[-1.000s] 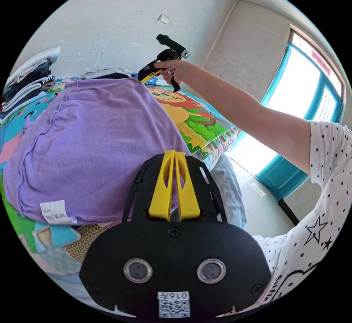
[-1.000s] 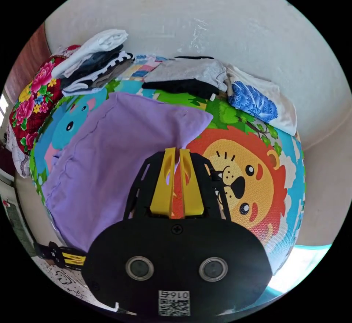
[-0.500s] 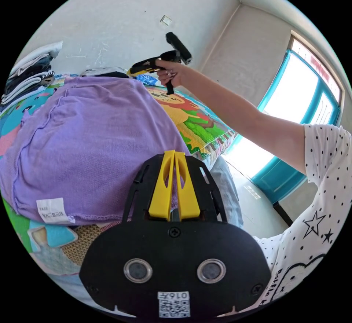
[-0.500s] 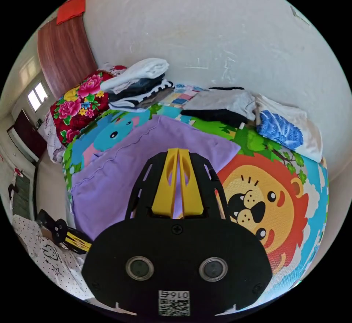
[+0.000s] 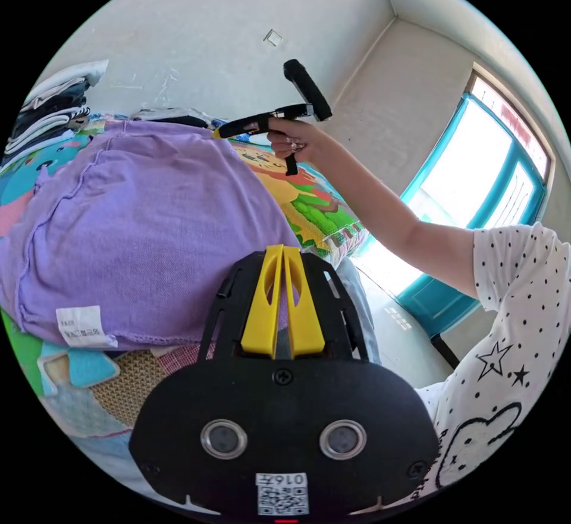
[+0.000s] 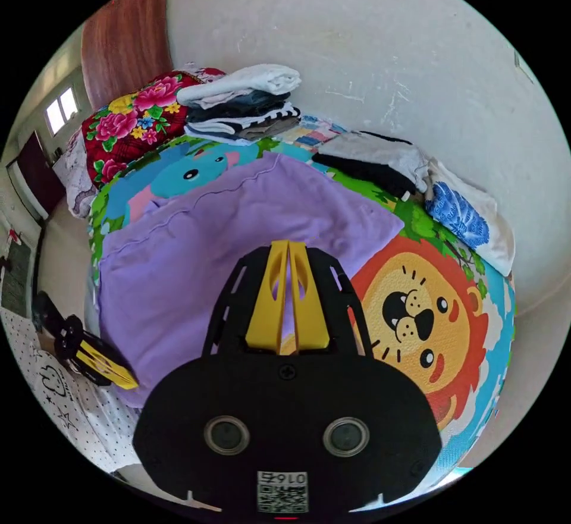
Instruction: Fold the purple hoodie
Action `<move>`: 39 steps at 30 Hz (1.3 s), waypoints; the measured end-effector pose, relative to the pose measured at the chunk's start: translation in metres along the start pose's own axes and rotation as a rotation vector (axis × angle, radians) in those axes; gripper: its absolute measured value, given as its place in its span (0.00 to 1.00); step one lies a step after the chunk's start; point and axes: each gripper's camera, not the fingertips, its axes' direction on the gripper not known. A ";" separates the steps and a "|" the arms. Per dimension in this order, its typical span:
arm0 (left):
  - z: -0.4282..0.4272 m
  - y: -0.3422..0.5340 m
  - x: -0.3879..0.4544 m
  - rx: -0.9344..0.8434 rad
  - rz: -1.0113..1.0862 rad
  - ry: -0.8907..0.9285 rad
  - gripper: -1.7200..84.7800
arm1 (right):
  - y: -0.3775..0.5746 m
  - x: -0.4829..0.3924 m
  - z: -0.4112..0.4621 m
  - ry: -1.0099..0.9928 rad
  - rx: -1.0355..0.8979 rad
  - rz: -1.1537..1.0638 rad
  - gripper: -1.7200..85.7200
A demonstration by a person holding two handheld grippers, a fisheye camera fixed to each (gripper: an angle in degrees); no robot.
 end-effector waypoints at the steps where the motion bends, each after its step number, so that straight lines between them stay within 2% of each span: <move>1: -0.003 -0.001 0.000 -0.002 0.002 -0.005 0.01 | 0.005 -0.014 0.011 0.008 -0.076 -0.054 0.02; 2: -0.016 -0.004 0.001 0.038 0.004 -0.037 0.01 | 0.010 -0.026 0.031 0.052 -0.175 -0.103 0.02; 4: -0.046 -0.006 0.000 0.178 0.013 -0.149 0.01 | 0.023 -0.042 0.035 0.132 -0.082 -0.145 0.02; 6: -0.088 -0.011 -0.018 0.293 -0.039 -0.373 0.02 | 0.023 -0.053 0.036 0.170 -0.088 -0.154 0.02; 9: -0.130 -0.017 -0.060 0.268 -0.150 -0.577 0.08 | 0.024 -0.064 0.039 0.198 -0.094 -0.150 0.02; 11: -0.147 -0.019 -0.089 0.199 -0.223 -0.612 0.13 | 0.024 -0.068 0.040 0.191 -0.091 -0.147 0.02; 13: -0.156 -0.017 -0.116 0.133 -0.281 -0.595 0.16 | 0.024 -0.068 0.040 0.175 -0.090 -0.139 0.02; 17: -0.149 -0.010 -0.158 -0.003 -0.309 -0.424 0.16 | 0.024 -0.065 0.040 0.122 -0.089 -0.109 0.02; 26: -0.170 0.012 -0.161 0.165 -0.226 -0.436 0.13 | 0.024 -0.060 0.043 0.046 -0.084 -0.061 0.02; 32: -0.158 0.011 -0.175 0.031 -0.216 -0.436 0.15 | 0.023 -0.071 0.046 0.079 -0.082 -0.080 0.02; 39: -0.165 0.021 -0.169 0.082 -0.175 -0.499 0.12 | 0.020 -0.075 0.051 0.077 -0.080 -0.078 0.02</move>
